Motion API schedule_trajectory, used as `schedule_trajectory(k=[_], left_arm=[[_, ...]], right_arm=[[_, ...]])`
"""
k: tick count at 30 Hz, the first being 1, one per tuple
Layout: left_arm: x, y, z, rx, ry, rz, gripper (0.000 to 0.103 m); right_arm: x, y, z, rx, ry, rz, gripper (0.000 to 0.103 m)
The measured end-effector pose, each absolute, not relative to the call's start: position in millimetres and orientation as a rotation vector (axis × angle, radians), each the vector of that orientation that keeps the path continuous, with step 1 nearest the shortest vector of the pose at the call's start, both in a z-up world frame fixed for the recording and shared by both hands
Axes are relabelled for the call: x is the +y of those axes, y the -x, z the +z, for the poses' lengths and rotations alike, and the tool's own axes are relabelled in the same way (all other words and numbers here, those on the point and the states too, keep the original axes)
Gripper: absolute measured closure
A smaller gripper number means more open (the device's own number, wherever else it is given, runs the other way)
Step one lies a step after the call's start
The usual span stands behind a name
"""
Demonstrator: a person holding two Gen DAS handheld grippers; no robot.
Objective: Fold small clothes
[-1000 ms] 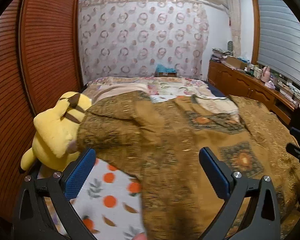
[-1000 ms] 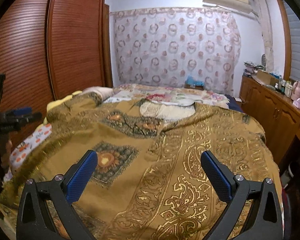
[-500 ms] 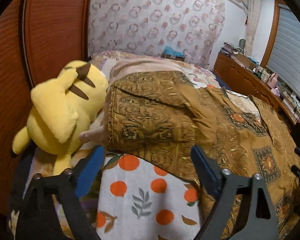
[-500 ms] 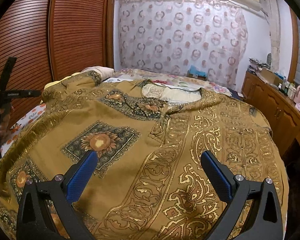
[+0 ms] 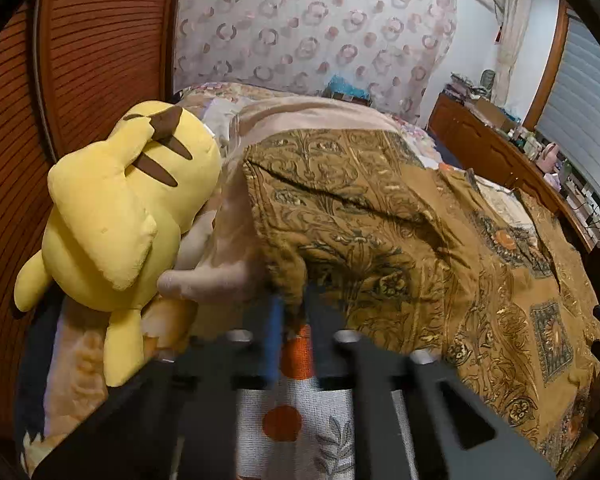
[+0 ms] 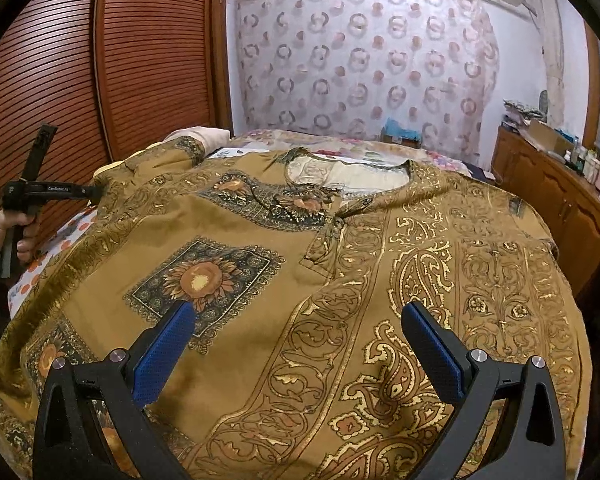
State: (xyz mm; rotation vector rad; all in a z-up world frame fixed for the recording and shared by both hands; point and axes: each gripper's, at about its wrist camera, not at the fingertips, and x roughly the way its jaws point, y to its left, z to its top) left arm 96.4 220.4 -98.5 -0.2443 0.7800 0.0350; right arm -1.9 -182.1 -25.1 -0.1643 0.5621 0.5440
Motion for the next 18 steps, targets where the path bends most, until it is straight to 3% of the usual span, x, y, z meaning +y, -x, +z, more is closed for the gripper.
schedule_trajectory(k=[10,18], left_arm=[[193.7,-91.8,-43.7,0.668,0.182,-0.045,0.096],[97.1,-112.4,5.9,0.618,0.054,-0.243,0.096]], right_arm=[[-180.7,2.5,-26.7,0.559,0.166,0.541,0.001],[-180.4,-0.9,-27.0,0.569,0.168,0.544,0.001]])
